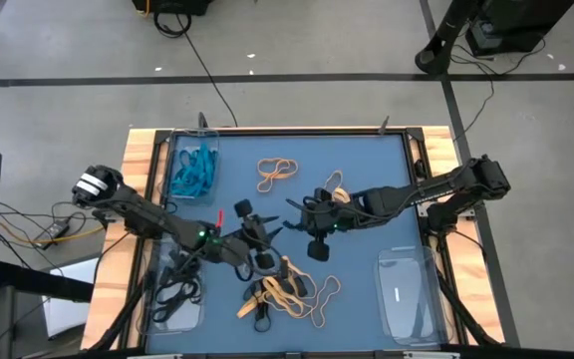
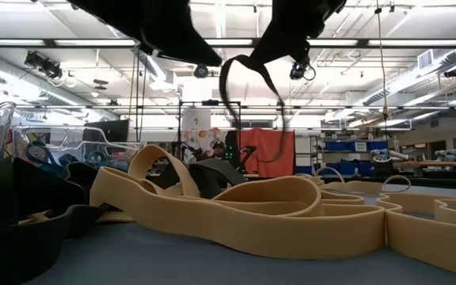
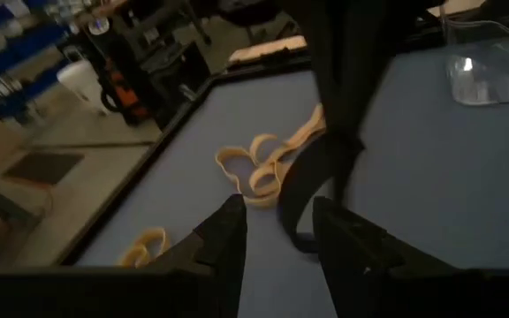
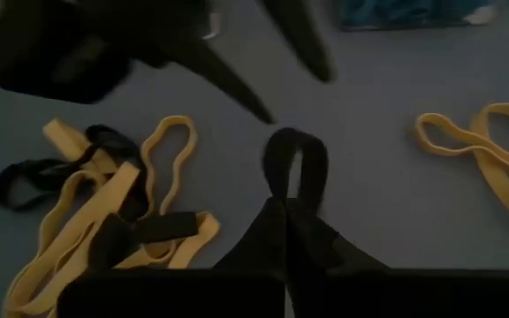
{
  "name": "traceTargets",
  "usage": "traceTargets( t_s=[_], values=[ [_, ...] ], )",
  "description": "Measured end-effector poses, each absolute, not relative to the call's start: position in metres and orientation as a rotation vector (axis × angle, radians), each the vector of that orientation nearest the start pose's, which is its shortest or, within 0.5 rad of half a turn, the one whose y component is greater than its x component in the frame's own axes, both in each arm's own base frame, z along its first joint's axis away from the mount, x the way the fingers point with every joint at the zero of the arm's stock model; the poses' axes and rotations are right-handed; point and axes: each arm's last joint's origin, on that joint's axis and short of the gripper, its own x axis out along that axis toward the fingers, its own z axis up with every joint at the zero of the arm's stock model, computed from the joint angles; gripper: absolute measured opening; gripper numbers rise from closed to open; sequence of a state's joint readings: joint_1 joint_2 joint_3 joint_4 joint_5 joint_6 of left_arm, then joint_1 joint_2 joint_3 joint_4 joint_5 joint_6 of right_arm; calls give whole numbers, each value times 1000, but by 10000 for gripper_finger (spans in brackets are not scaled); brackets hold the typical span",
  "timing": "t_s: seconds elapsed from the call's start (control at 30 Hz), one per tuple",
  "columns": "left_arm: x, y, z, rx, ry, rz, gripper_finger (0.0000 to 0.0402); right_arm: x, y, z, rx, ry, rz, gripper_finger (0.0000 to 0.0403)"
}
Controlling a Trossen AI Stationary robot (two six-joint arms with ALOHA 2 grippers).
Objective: Sort rubber bands into baskets
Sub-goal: Put the black rubber band into the bottom left transparent bin
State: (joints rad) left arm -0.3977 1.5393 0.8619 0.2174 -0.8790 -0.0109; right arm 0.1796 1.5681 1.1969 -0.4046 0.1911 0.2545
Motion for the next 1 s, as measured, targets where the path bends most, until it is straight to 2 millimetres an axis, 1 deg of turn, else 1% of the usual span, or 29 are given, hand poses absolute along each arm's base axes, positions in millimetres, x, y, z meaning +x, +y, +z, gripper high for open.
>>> traceTargets(
  t_s=[0.17,0.3,0.37,0.5,0.77,1.0],
  values=[
    [312,-102,216,336,352,453,135,333,61,268,75,747,-76,4],
    [319,-104,208,339,361,328,135,333,63,269,75,737,-70,4],
    [321,-103,205,334,366,300,135,334,63,269,76,734,-70,4],
    [323,-101,202,331,370,317,135,334,63,269,76,734,-71,4],
    [325,-95,206,296,325,453,135,334,63,269,78,733,-66,4],
    [325,-95,207,287,318,454,135,334,63,269,77,735,-70,4]
  ],
)
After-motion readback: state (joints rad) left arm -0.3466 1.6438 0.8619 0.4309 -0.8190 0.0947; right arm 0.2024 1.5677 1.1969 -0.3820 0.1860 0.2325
